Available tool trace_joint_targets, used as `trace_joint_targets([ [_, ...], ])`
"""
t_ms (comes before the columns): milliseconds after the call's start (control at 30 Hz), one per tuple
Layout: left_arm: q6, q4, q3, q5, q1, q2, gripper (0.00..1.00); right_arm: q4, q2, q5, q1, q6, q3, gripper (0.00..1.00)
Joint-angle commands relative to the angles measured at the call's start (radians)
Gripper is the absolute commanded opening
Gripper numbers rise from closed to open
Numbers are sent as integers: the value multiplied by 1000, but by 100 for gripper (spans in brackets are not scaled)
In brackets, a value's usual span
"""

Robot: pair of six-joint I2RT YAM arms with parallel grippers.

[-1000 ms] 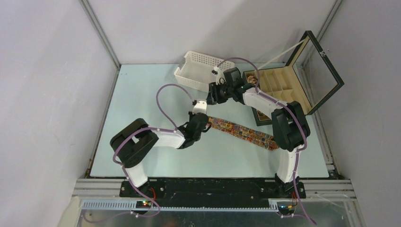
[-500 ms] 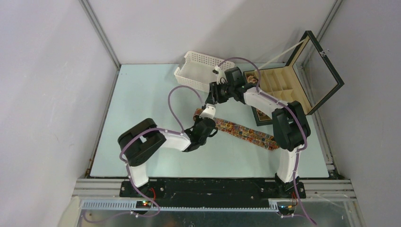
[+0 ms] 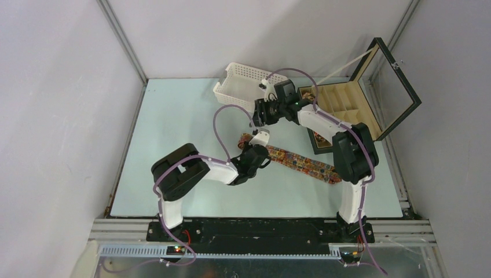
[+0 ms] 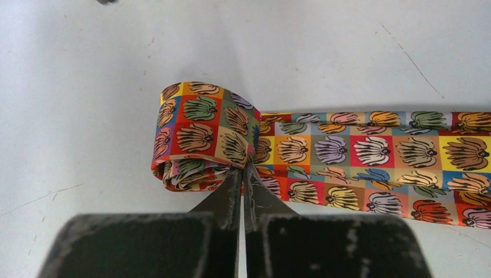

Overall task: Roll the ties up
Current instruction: Roll the tie at the center of the board.

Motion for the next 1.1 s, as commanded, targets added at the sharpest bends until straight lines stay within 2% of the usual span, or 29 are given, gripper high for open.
trace_joint_targets([
  [0,26,8,35,6,-9,19,0,-6,17,-20,-4,-9,57,52],
  [467,111,5,37,-77,-9,62,0,-29,45,-32,-3,-2,84,53],
  [767,162,50,13,-76,-9,55,0,-56,65,-39,0,-9,118,54],
  [933,205,79,-4,-67,-8,53,0,-107,105,-81,0,-24,176,62],
  [1067,223,84,-8,-35,-6,54,0,-190,184,-145,3,-46,273,65],
])
